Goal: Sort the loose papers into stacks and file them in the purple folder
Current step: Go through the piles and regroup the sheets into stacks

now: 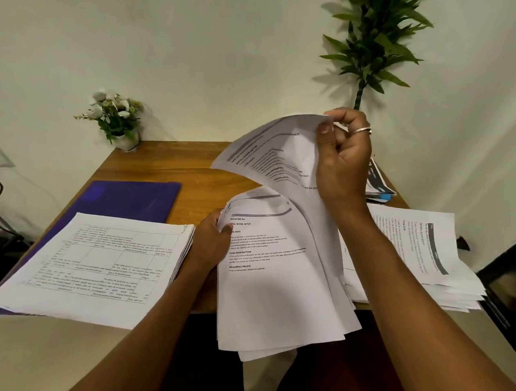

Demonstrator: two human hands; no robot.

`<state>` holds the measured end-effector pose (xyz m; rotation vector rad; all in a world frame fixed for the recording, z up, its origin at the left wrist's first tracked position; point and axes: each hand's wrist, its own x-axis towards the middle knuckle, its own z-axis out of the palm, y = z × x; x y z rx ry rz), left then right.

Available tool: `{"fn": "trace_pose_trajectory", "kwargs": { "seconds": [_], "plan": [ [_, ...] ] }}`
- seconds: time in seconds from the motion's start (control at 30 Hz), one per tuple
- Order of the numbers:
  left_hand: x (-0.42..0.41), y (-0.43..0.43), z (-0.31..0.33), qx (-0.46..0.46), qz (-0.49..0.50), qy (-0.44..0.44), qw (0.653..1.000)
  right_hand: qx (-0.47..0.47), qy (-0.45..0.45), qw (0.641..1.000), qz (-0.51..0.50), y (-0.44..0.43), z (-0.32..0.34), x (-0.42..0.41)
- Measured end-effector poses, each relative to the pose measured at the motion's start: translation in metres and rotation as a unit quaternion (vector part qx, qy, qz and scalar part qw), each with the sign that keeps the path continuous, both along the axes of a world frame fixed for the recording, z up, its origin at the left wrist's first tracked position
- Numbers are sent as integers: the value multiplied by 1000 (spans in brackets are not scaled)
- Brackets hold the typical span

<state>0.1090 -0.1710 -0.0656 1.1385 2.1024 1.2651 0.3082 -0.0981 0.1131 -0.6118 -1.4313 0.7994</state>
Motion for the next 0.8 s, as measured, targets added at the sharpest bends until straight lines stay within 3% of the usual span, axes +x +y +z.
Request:
{"fn": "trace_pose_trajectory", "kwargs": {
  "seconds": [0.33, 0.8],
  "plan": [
    [-2, 2, -1, -1, -4, -10, 1000, -26, 104, 994, -31, -14, 24, 2],
    [0, 0, 2, -8, 8, -10, 1000, -55, 102, 992, 43, -34, 15, -14]
  ]
}}
